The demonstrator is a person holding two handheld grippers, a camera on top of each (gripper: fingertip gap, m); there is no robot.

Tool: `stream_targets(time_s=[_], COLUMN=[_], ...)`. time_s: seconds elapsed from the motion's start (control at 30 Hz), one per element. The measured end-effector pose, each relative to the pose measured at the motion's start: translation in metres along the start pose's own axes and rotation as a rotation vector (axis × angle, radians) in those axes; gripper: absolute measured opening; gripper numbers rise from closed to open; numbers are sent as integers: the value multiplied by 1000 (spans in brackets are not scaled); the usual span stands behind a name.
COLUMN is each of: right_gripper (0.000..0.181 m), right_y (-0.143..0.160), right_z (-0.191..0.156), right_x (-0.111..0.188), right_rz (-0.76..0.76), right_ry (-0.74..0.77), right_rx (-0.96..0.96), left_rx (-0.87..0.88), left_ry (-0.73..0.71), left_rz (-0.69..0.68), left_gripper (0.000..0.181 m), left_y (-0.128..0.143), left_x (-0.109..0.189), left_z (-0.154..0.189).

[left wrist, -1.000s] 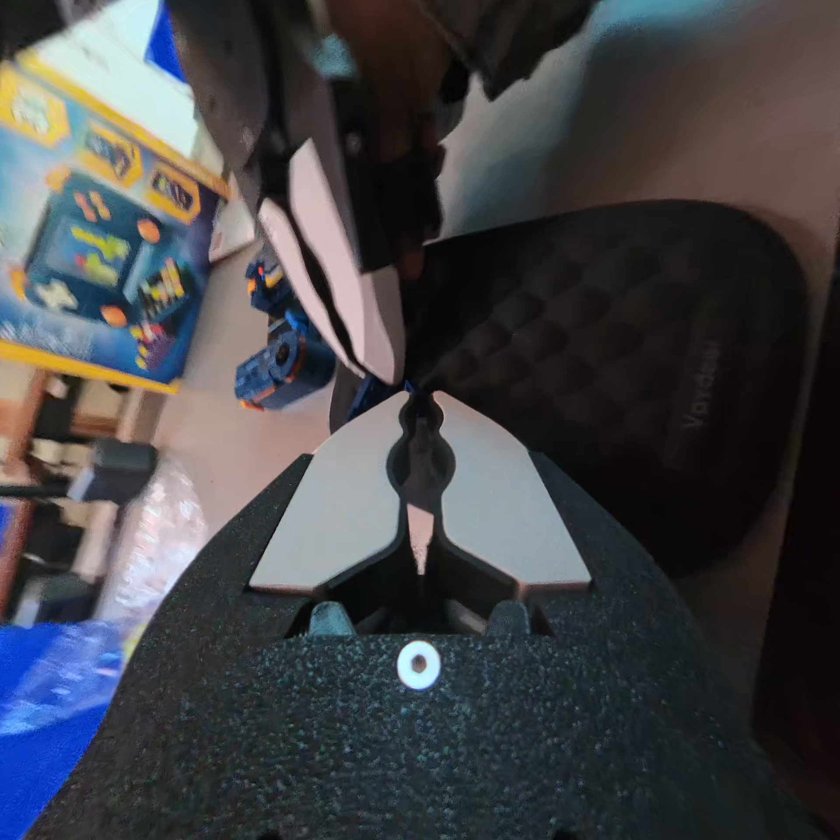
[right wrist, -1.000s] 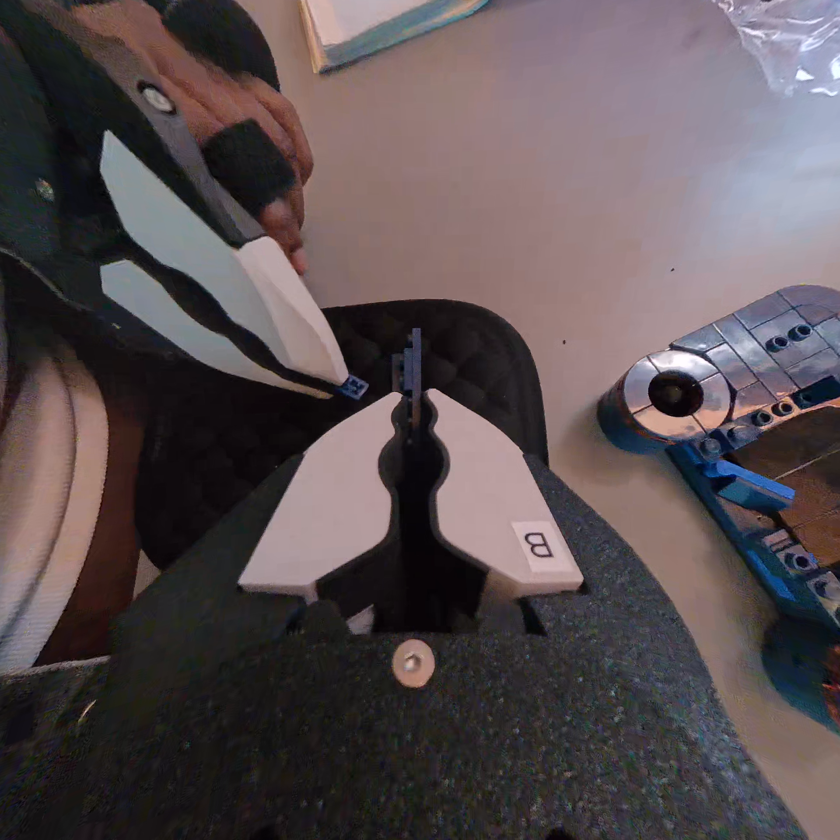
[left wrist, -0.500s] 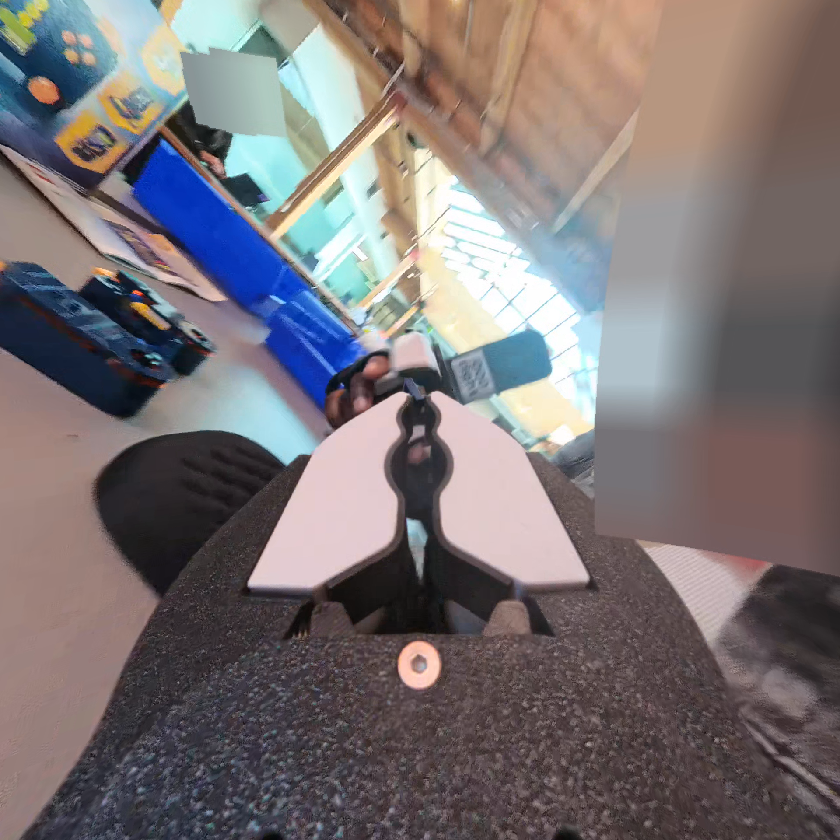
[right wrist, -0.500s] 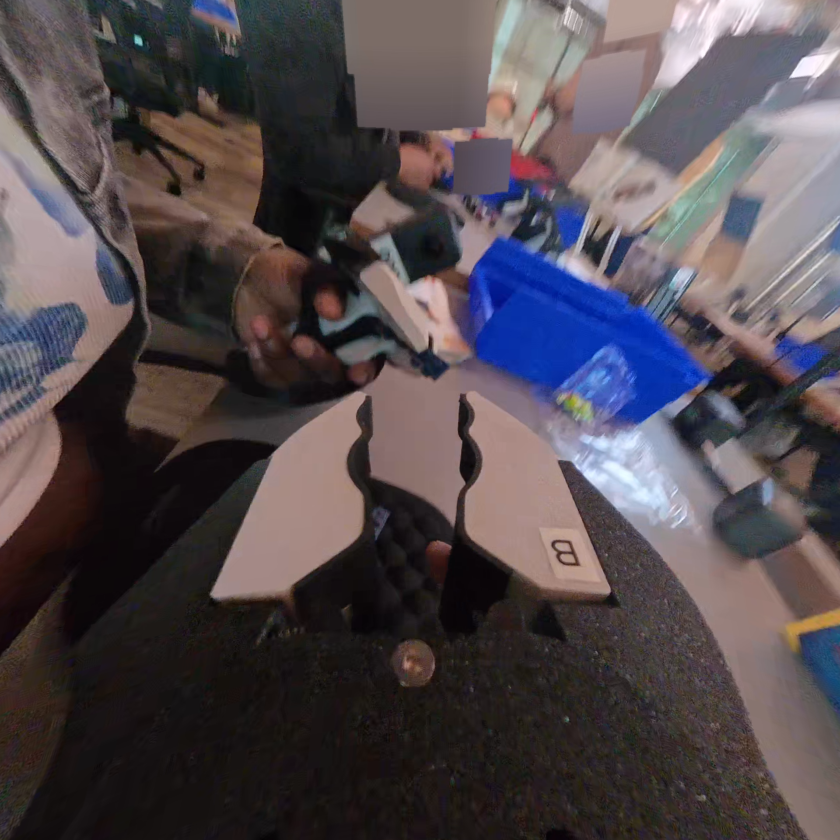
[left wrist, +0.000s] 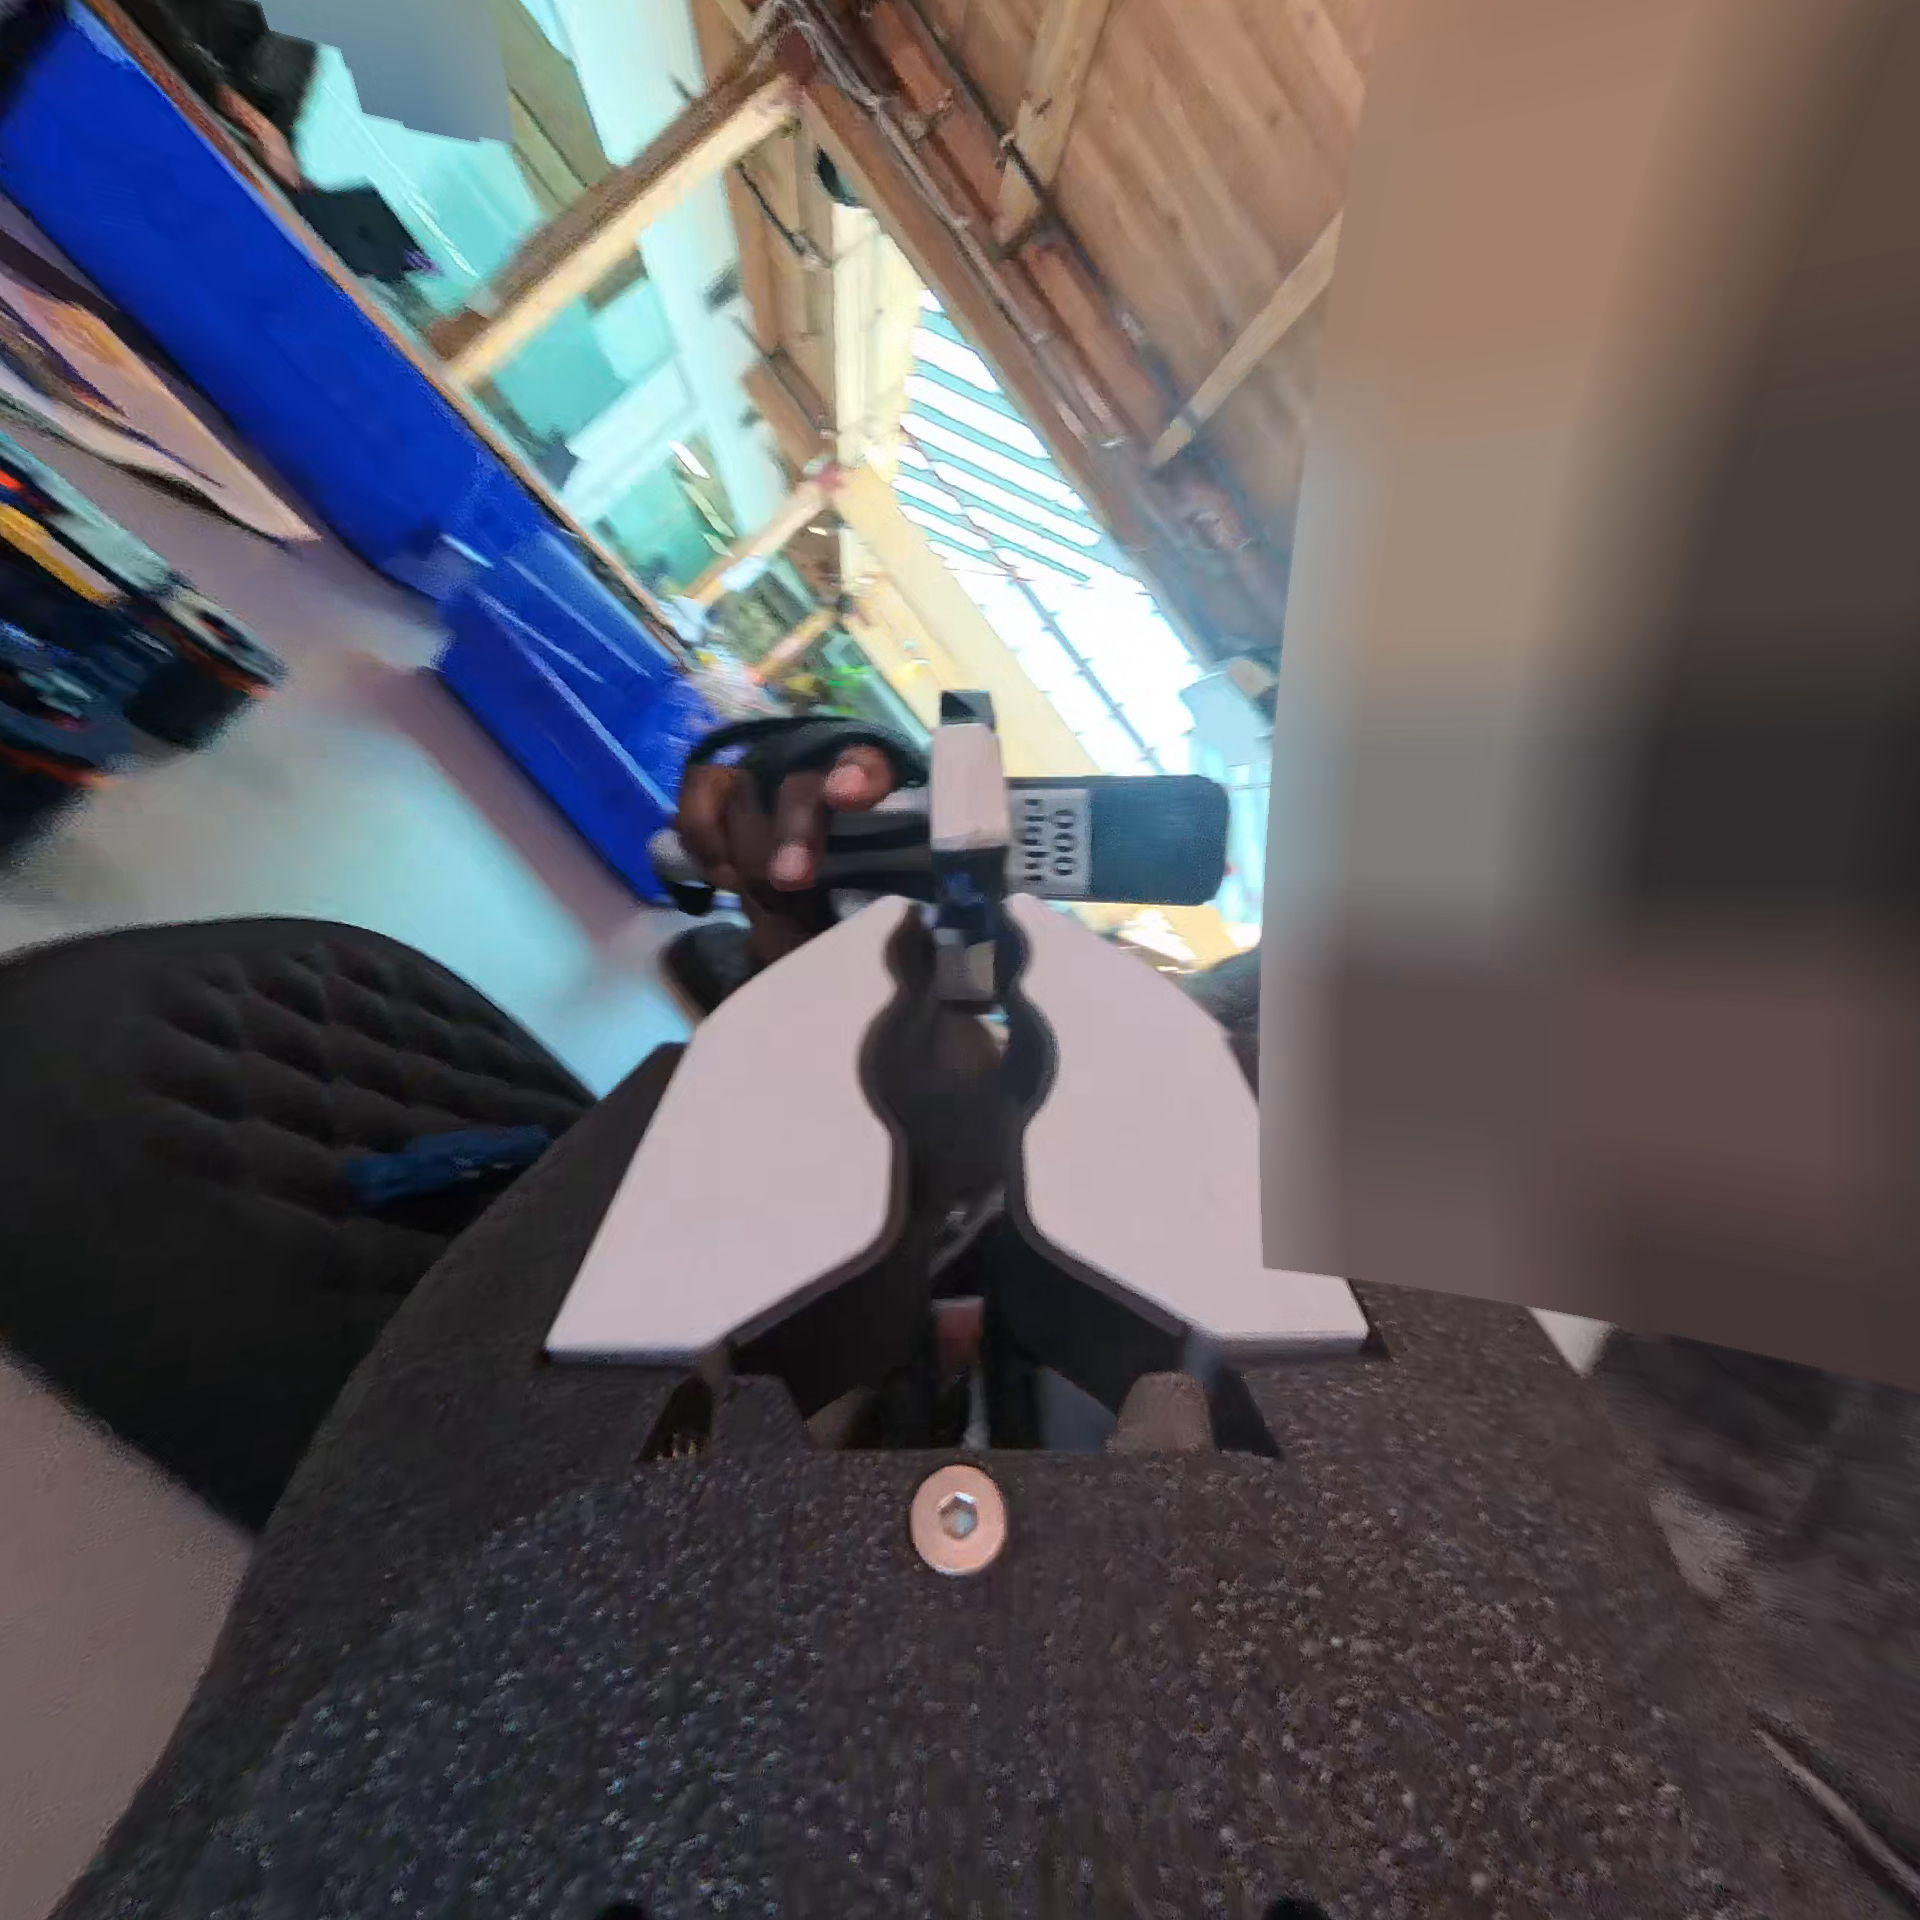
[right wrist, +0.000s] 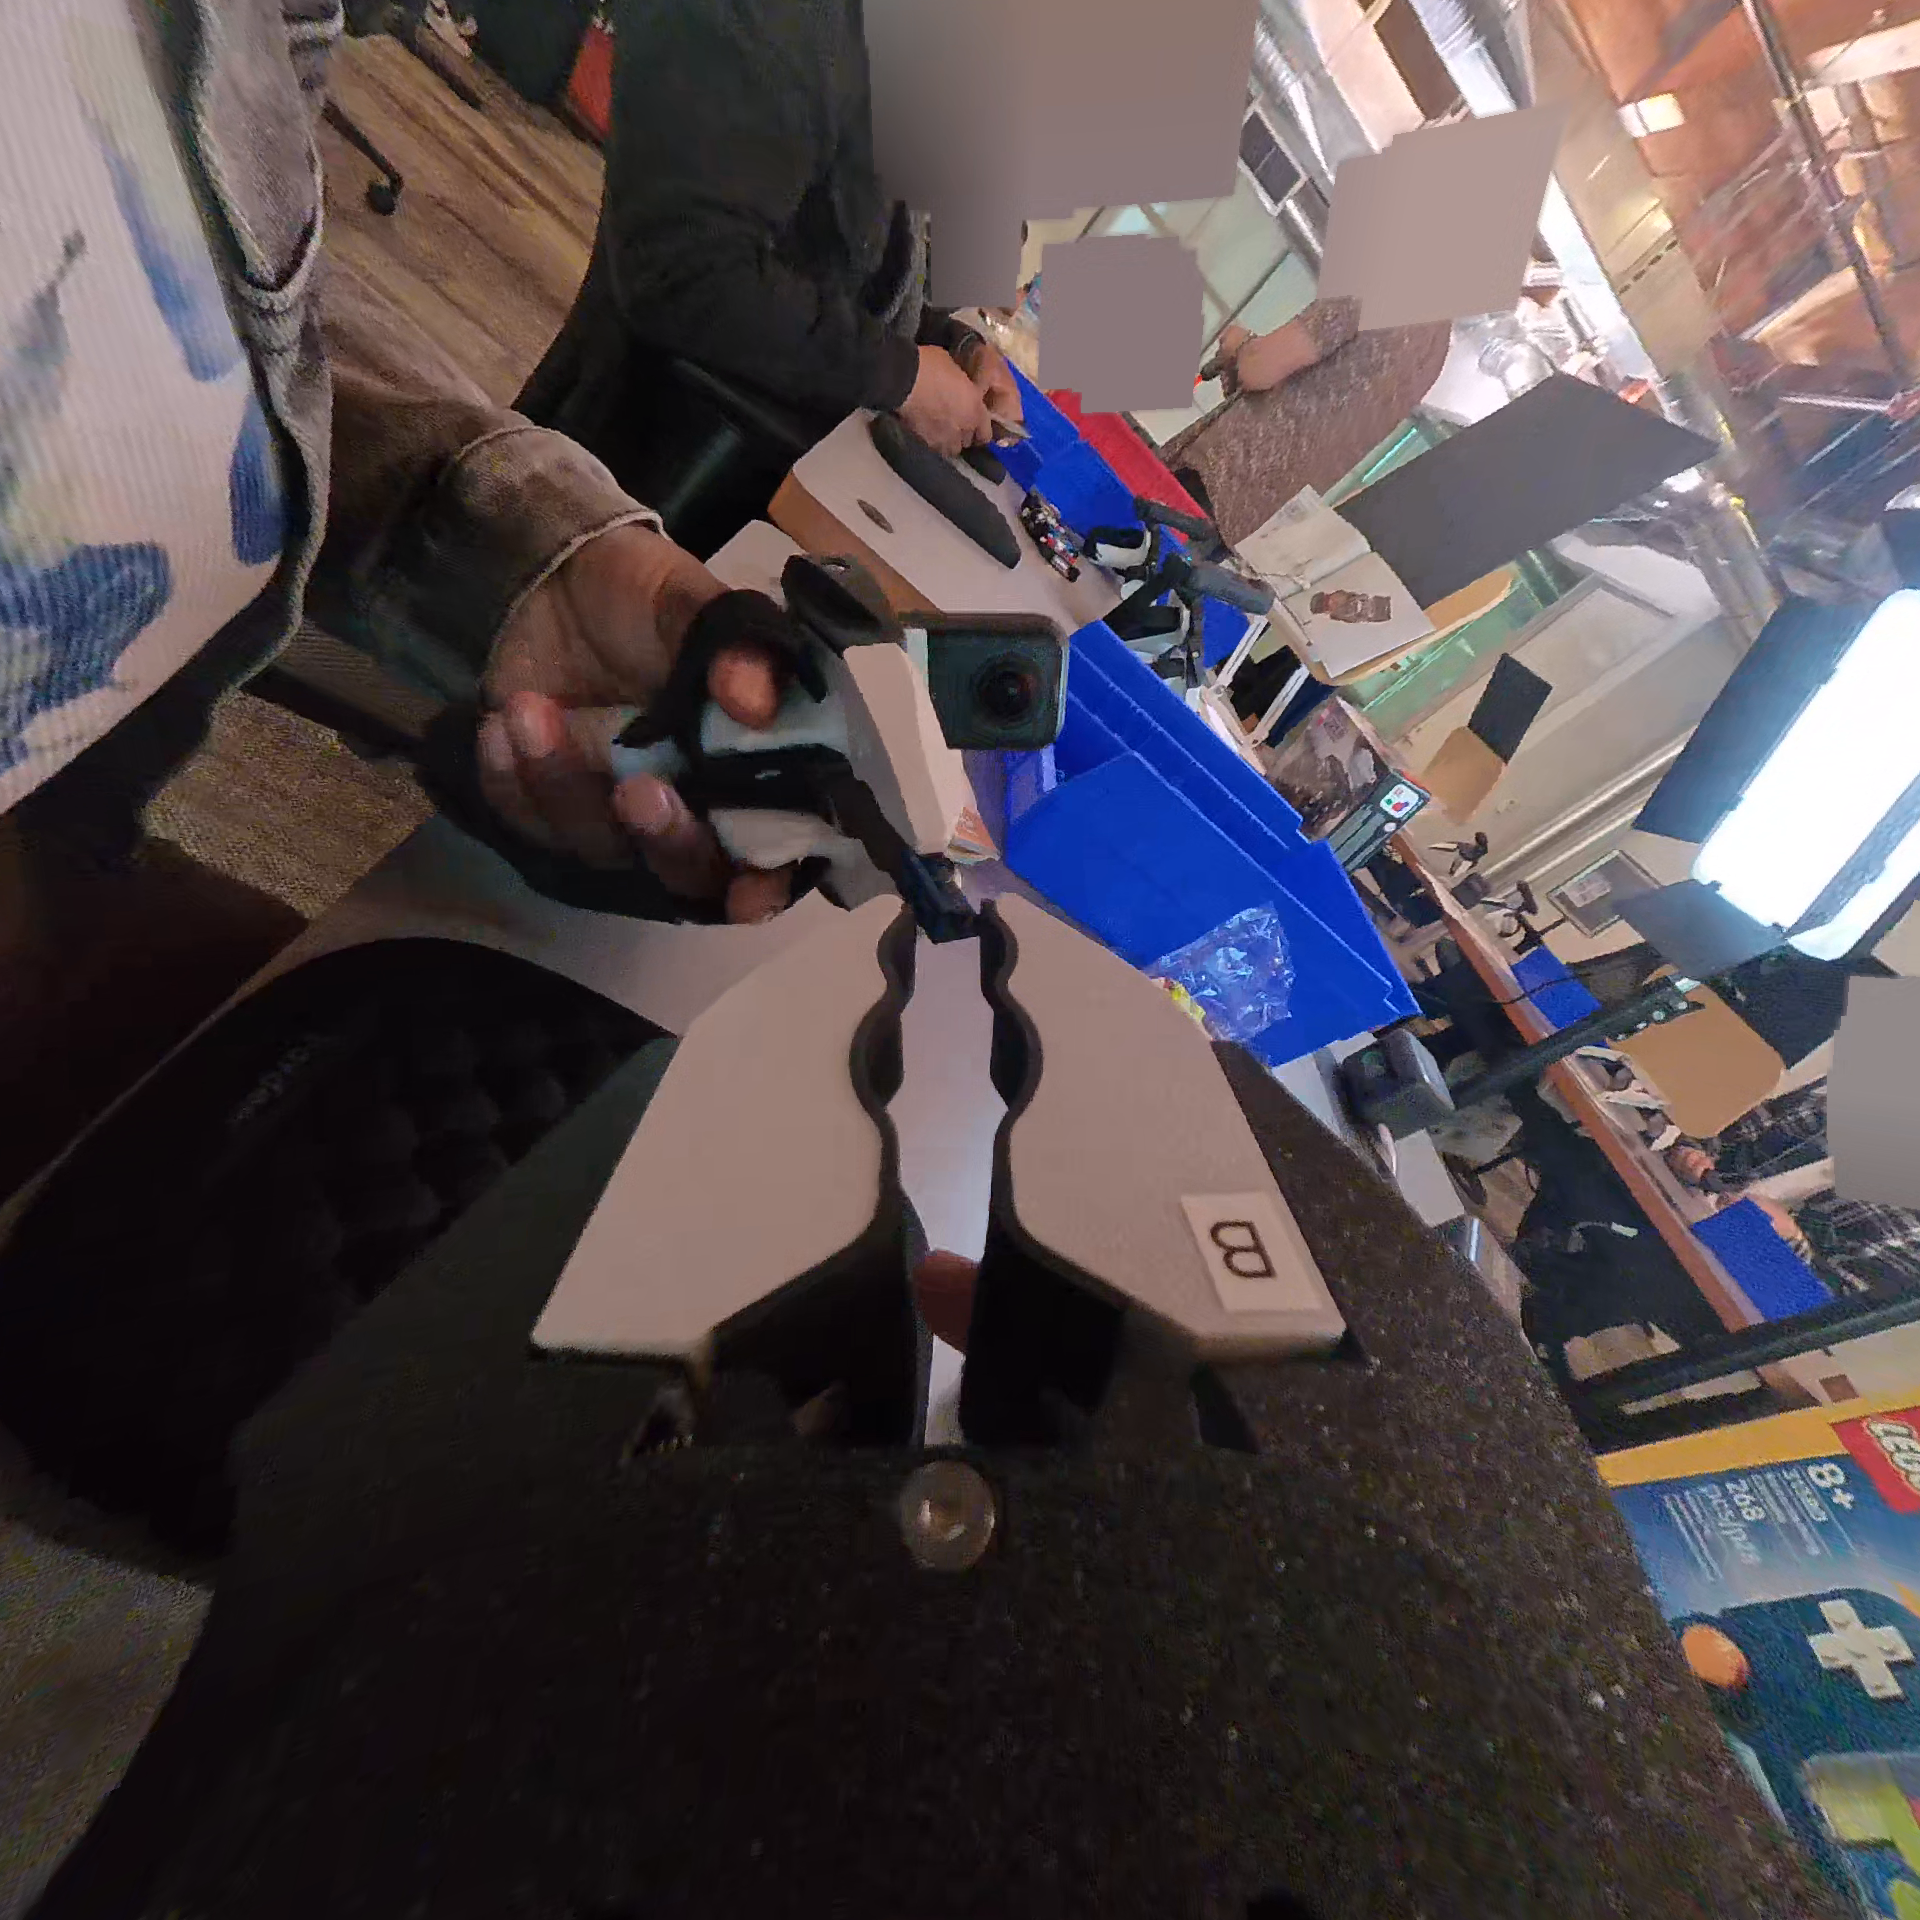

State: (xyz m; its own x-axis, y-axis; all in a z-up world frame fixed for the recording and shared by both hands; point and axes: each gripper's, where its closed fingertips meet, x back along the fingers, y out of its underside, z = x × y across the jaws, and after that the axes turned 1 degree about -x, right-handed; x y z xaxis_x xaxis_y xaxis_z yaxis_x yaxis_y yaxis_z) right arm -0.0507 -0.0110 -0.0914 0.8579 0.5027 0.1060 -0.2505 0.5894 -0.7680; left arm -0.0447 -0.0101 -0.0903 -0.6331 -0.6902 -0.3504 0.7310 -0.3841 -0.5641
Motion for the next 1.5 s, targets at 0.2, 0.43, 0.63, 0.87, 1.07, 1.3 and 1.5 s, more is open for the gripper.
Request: stream_targets(time_s=[0.2,0.43,0.63,0.87,1.07,1.3,1.5], right_gripper=[12,12,35,38,39,36,9], right_y=[49,124,135,95,62,90,100], right_z=[51,78,39,85,19,-53,-56], right_x=[70,367,425,370,135,24,8], right_rz=[-291,-1247,-1137,-826,-361,-475,-548], right_ry=[329,1098,1234,1156,179,-163,-138], right_rx=[-115,-384,-862,-580,-553,-633,-608], left_rx=[-486,-665,-665,-716,-736,-867,-1093], left_ry=[-441,-645,-648,-682,-648,-622,-503], left_rz=[-73,-284,-372,-505,-615,-775,-913], left_gripper=[61,81,77,63,39,31,30], left_y=[-21,-5,10,23,33,45,45], left_x=[19,24,18,23,16,24,27], left_z=[-39,-73,-76,-83,-91,-96,-95])
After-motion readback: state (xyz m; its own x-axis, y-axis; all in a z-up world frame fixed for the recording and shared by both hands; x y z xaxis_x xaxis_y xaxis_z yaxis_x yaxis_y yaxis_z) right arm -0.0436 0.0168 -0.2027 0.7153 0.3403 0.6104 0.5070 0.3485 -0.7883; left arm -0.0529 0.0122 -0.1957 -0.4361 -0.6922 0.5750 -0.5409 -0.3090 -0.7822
